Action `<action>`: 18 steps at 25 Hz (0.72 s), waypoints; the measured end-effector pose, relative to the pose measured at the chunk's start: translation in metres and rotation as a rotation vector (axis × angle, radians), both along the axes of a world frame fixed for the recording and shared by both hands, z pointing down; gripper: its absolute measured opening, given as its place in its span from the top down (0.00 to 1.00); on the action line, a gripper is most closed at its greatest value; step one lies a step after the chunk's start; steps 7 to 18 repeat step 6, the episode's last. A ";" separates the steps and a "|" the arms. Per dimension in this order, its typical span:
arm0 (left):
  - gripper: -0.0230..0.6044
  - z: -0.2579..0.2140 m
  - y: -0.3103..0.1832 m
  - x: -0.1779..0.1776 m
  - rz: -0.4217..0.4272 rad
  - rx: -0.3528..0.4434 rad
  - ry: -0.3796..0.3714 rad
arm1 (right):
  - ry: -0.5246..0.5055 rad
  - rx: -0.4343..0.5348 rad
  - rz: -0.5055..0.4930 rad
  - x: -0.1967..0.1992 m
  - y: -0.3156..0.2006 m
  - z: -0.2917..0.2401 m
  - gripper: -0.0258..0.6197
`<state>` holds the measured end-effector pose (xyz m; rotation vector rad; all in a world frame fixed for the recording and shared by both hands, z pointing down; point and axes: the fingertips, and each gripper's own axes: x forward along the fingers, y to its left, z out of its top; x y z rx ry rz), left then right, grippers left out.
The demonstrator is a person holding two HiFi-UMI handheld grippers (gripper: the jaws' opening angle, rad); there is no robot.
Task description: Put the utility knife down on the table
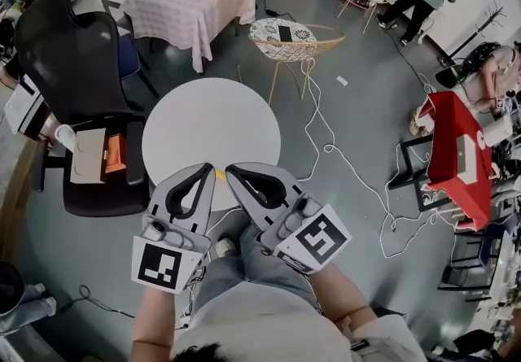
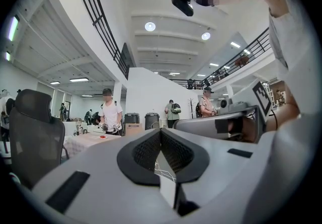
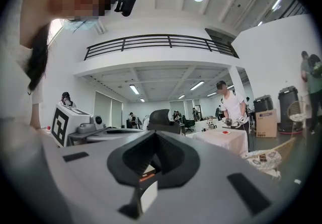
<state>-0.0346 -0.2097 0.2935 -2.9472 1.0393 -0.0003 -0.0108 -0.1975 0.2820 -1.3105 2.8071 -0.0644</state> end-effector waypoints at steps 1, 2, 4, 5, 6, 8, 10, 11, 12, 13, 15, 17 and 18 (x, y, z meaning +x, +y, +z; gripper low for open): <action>0.95 -0.001 0.001 0.000 0.000 0.002 -0.001 | -0.001 0.002 -0.002 0.000 0.001 -0.001 0.95; 0.95 -0.001 0.002 0.000 0.000 0.004 -0.001 | -0.002 0.004 -0.003 -0.001 0.002 -0.002 0.95; 0.95 -0.002 0.003 -0.001 -0.002 0.004 0.001 | -0.001 0.008 -0.006 -0.002 0.004 -0.003 0.95; 0.95 -0.002 0.004 -0.001 -0.003 0.004 0.002 | 0.000 0.009 -0.007 -0.003 0.005 -0.004 0.95; 0.95 -0.003 0.005 -0.002 -0.004 0.003 0.003 | 0.001 0.011 -0.008 -0.004 0.006 -0.004 0.95; 0.95 -0.003 0.005 -0.002 -0.004 0.003 0.003 | 0.001 0.011 -0.008 -0.004 0.006 -0.004 0.95; 0.95 -0.003 0.005 -0.002 -0.004 0.003 0.003 | 0.001 0.011 -0.008 -0.004 0.006 -0.004 0.95; 0.95 -0.003 0.005 -0.002 -0.004 0.003 0.003 | 0.001 0.011 -0.008 -0.004 0.006 -0.004 0.95; 0.95 -0.003 0.005 -0.002 -0.004 0.003 0.003 | 0.001 0.011 -0.008 -0.004 0.006 -0.004 0.95; 0.95 -0.003 0.005 -0.002 -0.004 0.003 0.003 | 0.001 0.011 -0.008 -0.004 0.006 -0.004 0.95; 0.95 -0.003 0.005 -0.002 -0.004 0.003 0.003 | 0.001 0.011 -0.008 -0.004 0.006 -0.004 0.95; 0.95 -0.003 0.005 -0.002 -0.004 0.003 0.003 | 0.001 0.011 -0.008 -0.004 0.006 -0.004 0.95; 0.95 -0.003 0.005 -0.002 -0.004 0.003 0.003 | 0.001 0.011 -0.008 -0.004 0.006 -0.004 0.95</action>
